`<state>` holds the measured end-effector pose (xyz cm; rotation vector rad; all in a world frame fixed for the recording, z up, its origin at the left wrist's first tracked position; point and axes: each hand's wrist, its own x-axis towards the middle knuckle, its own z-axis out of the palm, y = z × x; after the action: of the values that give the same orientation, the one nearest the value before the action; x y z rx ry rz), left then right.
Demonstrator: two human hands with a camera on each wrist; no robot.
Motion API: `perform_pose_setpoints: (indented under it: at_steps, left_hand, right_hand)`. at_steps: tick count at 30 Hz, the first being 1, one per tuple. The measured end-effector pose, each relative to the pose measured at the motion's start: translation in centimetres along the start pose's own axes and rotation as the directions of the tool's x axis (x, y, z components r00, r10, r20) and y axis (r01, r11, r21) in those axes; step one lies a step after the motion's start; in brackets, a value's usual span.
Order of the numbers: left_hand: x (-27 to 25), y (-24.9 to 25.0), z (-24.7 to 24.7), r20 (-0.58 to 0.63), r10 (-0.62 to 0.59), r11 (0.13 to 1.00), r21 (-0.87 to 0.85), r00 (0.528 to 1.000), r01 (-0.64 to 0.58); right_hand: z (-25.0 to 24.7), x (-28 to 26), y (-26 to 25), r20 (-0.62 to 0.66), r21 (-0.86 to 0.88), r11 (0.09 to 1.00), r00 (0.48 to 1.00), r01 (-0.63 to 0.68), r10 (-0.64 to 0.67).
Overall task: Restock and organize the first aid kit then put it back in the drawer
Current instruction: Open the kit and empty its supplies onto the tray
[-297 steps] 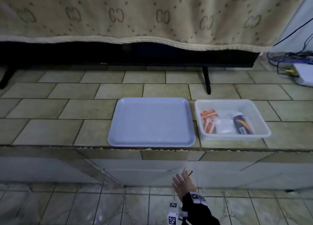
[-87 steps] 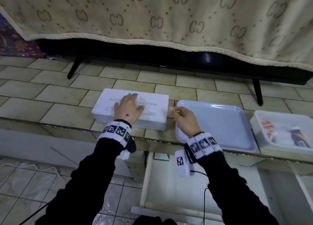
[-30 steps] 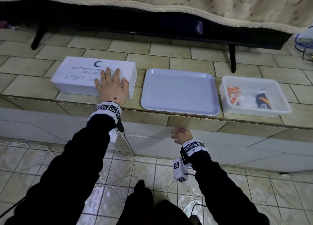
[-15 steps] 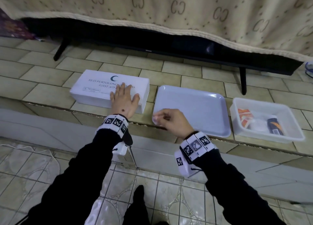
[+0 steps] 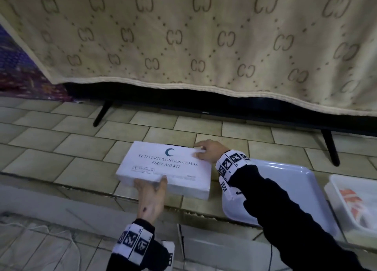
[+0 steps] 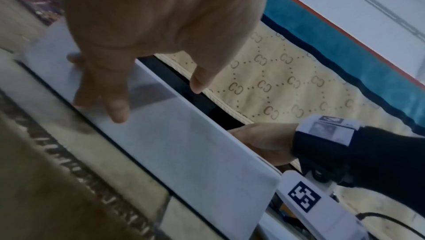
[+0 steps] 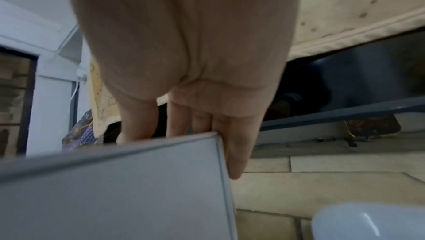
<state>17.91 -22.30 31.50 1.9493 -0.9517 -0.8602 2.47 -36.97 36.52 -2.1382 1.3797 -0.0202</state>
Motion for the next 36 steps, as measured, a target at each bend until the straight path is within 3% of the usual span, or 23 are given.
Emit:
perform_pose_setpoints:
  at_steps: [3,6,10,14,17,19,22,24,26,28,30,33,36]
  left_hand:
    - [2.0,-0.1,-0.3,-0.006,0.012,0.997,-0.081,1.0,-0.012]
    - [5.0,-0.4,-1.3,-0.009,0.029,0.998,-0.05,1.0,-0.03]
    - [7.8,2.0,-3.0,0.163,0.085,0.996,-0.024,0.983,-0.082]
    - [8.8,4.6,-3.4,0.273,0.175,0.92,0.298,0.946,-0.256]
    - [8.6,4.9,-3.9,0.335,0.149,0.881,0.383,0.93,-0.279]
    - [7.3,4.6,-4.1,0.346,0.192,0.816,0.464,0.918,-0.345]
    - [3.0,4.9,-3.6,0.424,0.339,0.591,0.599,0.84,-0.541]
    - [-0.2,5.2,-2.1,0.48,0.382,0.514,0.6,0.79,-0.613]
    - [-2.2,5.0,-0.2,0.507,0.379,0.478,0.609,0.774,-0.633]
    - [-2.9,4.5,1.5,0.474,0.375,0.487,0.631,0.796,-0.605]
    - [-3.0,4.1,2.0,0.414,0.374,0.54,0.631,0.83,-0.558]
    - [-2.4,2.8,0.9,0.322,0.401,0.648,0.562,0.857,-0.514]
    - [-1.0,0.7,-1.7,0.336,0.452,0.66,0.497,0.826,-0.563]
  right_hand:
    - [0.9,0.0,0.7,-0.035,0.044,0.999,0.999,-0.016,0.017]
    - [1.9,-1.3,0.9,-0.082,0.054,0.997,0.994,-0.061,0.065]
    - [4.2,-3.8,0.0,-0.083,0.085,0.993,0.992,-0.088,0.095]
    - [6.2,-5.8,-1.5,-0.103,0.218,0.973,0.99,-0.068,0.092]
    - [6.0,-6.2,-1.6,-0.096,0.254,0.965,0.991,-0.07,0.097]
    - [4.6,-5.3,-1.0,-0.111,0.195,0.978,0.99,-0.069,0.092]
    - [0.8,-2.1,-0.9,-0.258,0.029,0.999,0.966,-0.02,0.027]
    - [-1.6,0.7,-1.5,-0.2,-0.202,0.977,0.974,0.069,-0.11]
    - [-2.6,3.2,-2.0,-0.059,-0.425,0.893,0.98,0.145,-0.188]
    - [-2.4,5.1,-1.9,0.061,-0.569,0.793,0.973,0.216,-0.222]
    - [-1.8,6.0,-1.3,0.103,-0.611,0.753,0.967,0.245,-0.231]
    - [-0.8,4.9,-0.6,0.03,-0.58,0.776,0.959,0.248,-0.283]
    - [0.4,2.4,0.2,-0.125,-0.492,0.857,0.962,0.154,-0.244]
